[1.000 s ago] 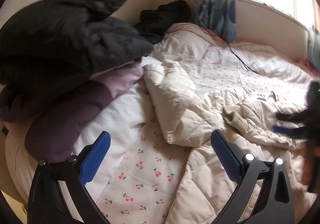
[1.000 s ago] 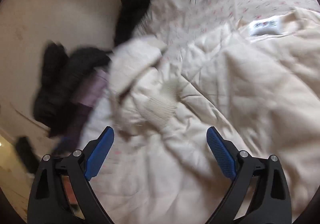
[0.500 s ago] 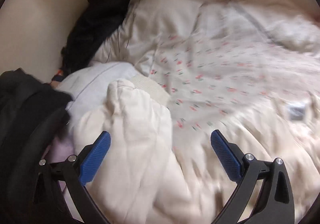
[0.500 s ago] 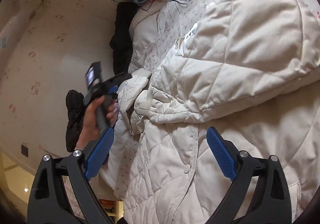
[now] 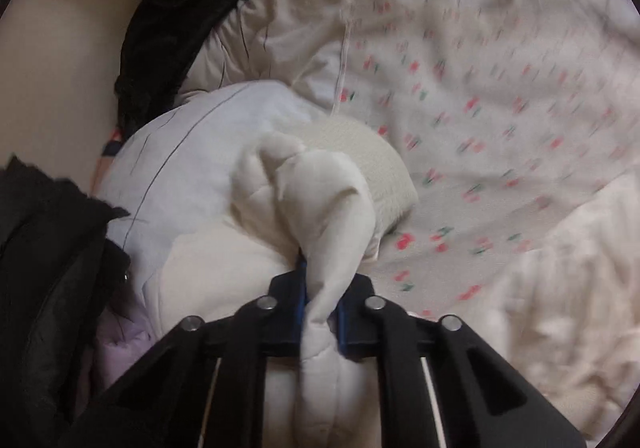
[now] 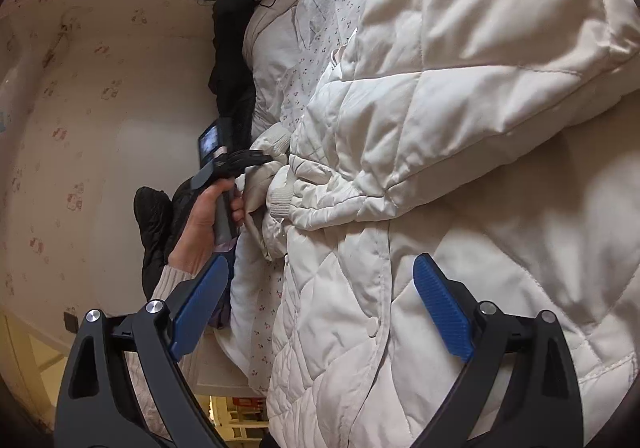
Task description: Fold large clothes
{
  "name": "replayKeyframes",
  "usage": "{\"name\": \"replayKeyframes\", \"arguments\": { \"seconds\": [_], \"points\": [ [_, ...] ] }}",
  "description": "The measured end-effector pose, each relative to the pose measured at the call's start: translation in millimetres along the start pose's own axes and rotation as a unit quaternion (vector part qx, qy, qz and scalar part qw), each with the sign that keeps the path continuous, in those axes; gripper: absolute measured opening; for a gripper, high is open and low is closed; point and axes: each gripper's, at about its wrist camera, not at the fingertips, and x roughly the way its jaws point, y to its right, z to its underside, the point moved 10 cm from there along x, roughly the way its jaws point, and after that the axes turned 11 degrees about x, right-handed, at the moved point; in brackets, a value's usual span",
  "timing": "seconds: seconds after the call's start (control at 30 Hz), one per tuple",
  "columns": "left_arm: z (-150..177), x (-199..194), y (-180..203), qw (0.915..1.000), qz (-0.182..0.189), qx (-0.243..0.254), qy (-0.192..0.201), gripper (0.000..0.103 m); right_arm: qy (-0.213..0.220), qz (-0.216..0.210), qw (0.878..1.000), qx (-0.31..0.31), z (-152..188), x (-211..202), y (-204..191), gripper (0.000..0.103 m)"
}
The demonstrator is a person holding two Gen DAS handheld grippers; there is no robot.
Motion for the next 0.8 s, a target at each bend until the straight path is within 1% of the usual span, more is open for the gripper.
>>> {"name": "replayKeyframes", "arguments": {
  "seconds": [0.03, 0.07, 0.1, 0.17, 0.2, 0.23, 0.27, 0.3, 0.33, 0.37, 0.4, 0.43, 0.47, 0.5, 0.53, 0.57, 0.6, 0.63, 0.67, 0.7, 0.73, 0.77, 0.8],
  "points": [
    [-4, -17, 1, 0.9985, 0.042, -0.022, 0.027, 0.009, 0.004, -0.002, 1.0, 0.0, -2, -3, -1, 0.09],
    [-7, -39, 3, 0.9939, 0.086, -0.038, 0.058, 0.009, 0.008, -0.004, 1.0, -0.001, -3, -5, -3, 0.09],
    [-12, -70, 5, 0.9837, 0.14, -0.051, 0.101, 0.009, 0.015, -0.004, 1.0, -0.006, -5, -9, -5, 0.09],
    [-16, -125, 7, 0.962, 0.208, -0.063, 0.165, 0.009, 0.03, -0.004, 0.999, -0.015, -9, -16, -9, 0.09],
    [-19, -163, 10, 0.9443, 0.25, -0.059, 0.206, 0.009, 0.036, -0.006, 0.999, -0.018, -11, -20, -12, 0.09],
    [-19, -193, 13, 0.9303, 0.276, -0.057, 0.235, 0.009, 0.042, -0.011, 0.999, -0.021, -13, -24, -16, 0.09],
    [-18, -230, 19, 0.9102, 0.313, -0.051, 0.267, 0.009, 0.048, -0.019, 0.998, -0.022, -16, -29, -19, 0.09],
    [-16, -256, 26, 0.8946, 0.339, -0.043, 0.289, 0.009, 0.056, -0.025, 0.998, -0.023, -19, -35, -22, 0.09],
    [-13, -280, 35, 0.8813, 0.358, -0.033, 0.306, 0.009, 0.062, -0.03, 0.997, -0.024, -22, -40, -24, 0.09],
    [-8, -305, 51, 0.8658, 0.382, -0.018, 0.323, 0.009, 0.069, -0.037, 0.997, -0.024, -26, -46, -27, 0.09],
    [-3, -323, 71, 0.8532, 0.403, -0.002, 0.331, 0.009, 0.076, -0.045, 0.996, -0.021, -29, -52, -28, 0.09],
    [2, -335, 91, 0.8425, 0.421, 0.013, 0.336, 0.009, 0.081, -0.055, 0.995, -0.018, -32, -57, -30, 0.09],
    [8, -344, 117, 0.8311, 0.441, 0.03, 0.337, 0.009, 0.087, -0.072, 0.994, -0.01, -36, -64, -31, 0.09],
    [12, -343, 138, 0.8217, 0.461, 0.044, 0.333, 0.009, 0.092, -0.09, 0.992, -0.001, -40, -70, -31, 0.09],
    [21, -342, 168, 0.8119, 0.481, 0.058, 0.326, 0.009, 0.096, -0.115, 0.989, 0.014, -44, -78, -31, 0.091],
    [27, -335, 197, 0.805, 0.496, 0.073, 0.317, 0.009, 0.098, -0.138, 0.985, 0.028, -48, -84, -30, 0.092],
    [32, -324, 223, 0.8003, 0.507, 0.086, 0.308, 0.009, 0.102, -0.164, 0.98, 0.047, -54, -90, -27, 0.094],
    [41, -304, 261, 0.7975, 0.524, 0.098, 0.284, 0.009, 0.105, -0.179, 0.977, 0.059, -59, -95, -24, 0.096],
    [44, -287, 280, 0.7984, 0.53, 0.102, 0.266, 0.01, 0.108, -0.189, 0.973, 0.075, -65, -98, -18, 0.096],
    [52, -259, 311, 0.8076, 0.526, 0.116, 0.24, 0.012, 0.11, -0.194, 0.97, 0.098, -72, -100, -7, 0.096],
    [60, -231, 335, 0.8226, 0.512, 0.131, 0.209, 0.014, 0.113, -0.198, 0.967, 0.116, -77, -102, 1, 0.096],
    [68, -204, 353, 0.8343, 0.504, 0.139, 0.176, 0.025, 0.115, -0.207, 0.962, 0.138, -81, -103, 10, 0.096],
    [75, -183, 365, 0.8418, 0.498, 0.141, 0.155, 0.03, 0.115, -0.215, 0.957, 0.157, -84, -104, 18, 0.096]
  ]
}}
